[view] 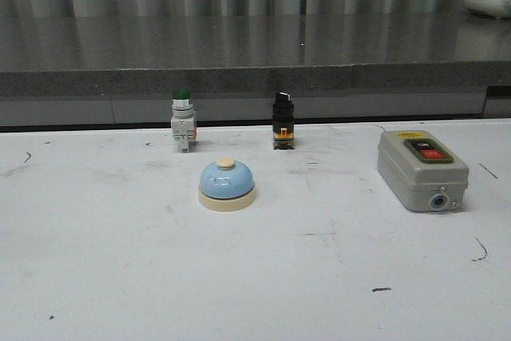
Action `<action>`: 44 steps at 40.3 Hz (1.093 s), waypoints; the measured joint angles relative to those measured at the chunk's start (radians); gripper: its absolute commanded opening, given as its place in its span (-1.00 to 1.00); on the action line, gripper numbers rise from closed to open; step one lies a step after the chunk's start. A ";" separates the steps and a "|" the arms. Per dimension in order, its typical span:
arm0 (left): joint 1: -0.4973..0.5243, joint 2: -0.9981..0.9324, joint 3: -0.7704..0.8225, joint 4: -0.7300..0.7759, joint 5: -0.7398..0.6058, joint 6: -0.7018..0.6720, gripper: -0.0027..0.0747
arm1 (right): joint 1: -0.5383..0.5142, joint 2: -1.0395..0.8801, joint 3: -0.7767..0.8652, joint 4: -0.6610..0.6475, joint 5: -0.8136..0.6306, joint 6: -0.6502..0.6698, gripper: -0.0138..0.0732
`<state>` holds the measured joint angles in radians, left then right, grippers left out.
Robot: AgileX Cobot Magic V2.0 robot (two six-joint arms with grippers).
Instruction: Place and press bell with both arms
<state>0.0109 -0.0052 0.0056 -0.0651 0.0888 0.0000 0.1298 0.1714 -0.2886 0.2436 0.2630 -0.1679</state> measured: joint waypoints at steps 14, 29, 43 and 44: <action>0.000 0.000 0.000 0.000 0.000 0.000 -0.98 | 0.000 0.000 0.000 0.000 0.000 0.000 -0.82; 0.000 0.000 0.000 0.000 0.000 0.000 -0.98 | 0.000 -0.009 0.090 -0.107 -0.057 0.000 -0.82; 0.000 0.000 0.000 0.000 0.000 0.000 -0.98 | -0.051 -0.176 0.314 -0.122 -0.043 0.000 -0.82; 0.000 0.000 0.000 0.000 -0.002 0.000 -0.98 | -0.059 -0.177 0.314 -0.119 -0.037 0.000 -0.82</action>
<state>0.0109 -0.0052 0.0056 -0.0651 0.0868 0.0000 0.0705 -0.0057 0.0258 0.1244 0.2260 -0.1679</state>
